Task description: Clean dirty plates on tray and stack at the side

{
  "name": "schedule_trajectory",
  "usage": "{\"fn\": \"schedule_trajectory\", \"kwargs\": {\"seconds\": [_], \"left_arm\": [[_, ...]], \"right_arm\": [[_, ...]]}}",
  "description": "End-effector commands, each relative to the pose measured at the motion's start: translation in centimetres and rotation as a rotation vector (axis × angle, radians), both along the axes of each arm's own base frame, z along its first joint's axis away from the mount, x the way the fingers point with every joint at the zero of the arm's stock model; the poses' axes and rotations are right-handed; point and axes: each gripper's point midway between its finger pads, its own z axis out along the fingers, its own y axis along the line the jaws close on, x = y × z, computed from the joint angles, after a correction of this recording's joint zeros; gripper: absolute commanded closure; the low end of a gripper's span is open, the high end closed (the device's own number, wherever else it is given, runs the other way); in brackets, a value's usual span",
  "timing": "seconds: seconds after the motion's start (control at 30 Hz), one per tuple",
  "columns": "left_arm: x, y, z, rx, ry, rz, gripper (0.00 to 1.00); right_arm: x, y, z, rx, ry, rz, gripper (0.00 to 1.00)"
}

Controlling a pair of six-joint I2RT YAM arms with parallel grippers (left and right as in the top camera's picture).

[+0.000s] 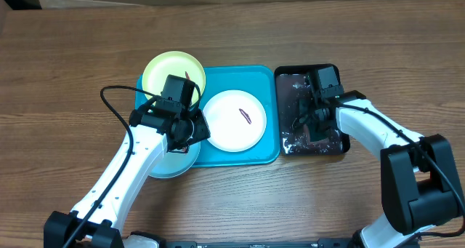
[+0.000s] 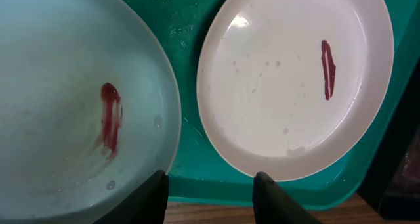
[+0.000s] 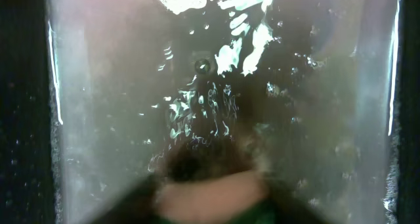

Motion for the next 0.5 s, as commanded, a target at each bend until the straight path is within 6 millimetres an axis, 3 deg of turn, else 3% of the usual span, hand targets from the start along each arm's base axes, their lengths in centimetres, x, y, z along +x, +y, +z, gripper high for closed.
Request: {"fn": "schedule_trajectory", "kwargs": {"seconds": [0.0,0.1,0.2,0.33,0.47], "left_arm": [[-0.2,-0.1,-0.4,0.01,0.007,0.0,0.56],[-0.3,-0.1,-0.4,0.01,0.008,-0.001,0.56],[-0.3,0.0,-0.4,0.01,0.01,-0.001,0.56],[-0.4,0.0,-0.4,0.011,0.012,-0.001,0.56],[-0.3,0.0,-0.4,0.011,0.009,0.0,0.55]], "right_arm": [[1.7,0.9,2.6,0.028,-0.04,0.011,0.0],[1.8,0.9,4.8,0.023,-0.026,0.011,0.0],[0.1,0.4,5.7,-0.001,0.067,0.01,0.0],[-3.5,-0.6,4.6,-0.042,0.218,0.009,0.0],[-5.4,-1.2,2.9,-0.061,0.276,0.008,0.0]]}}
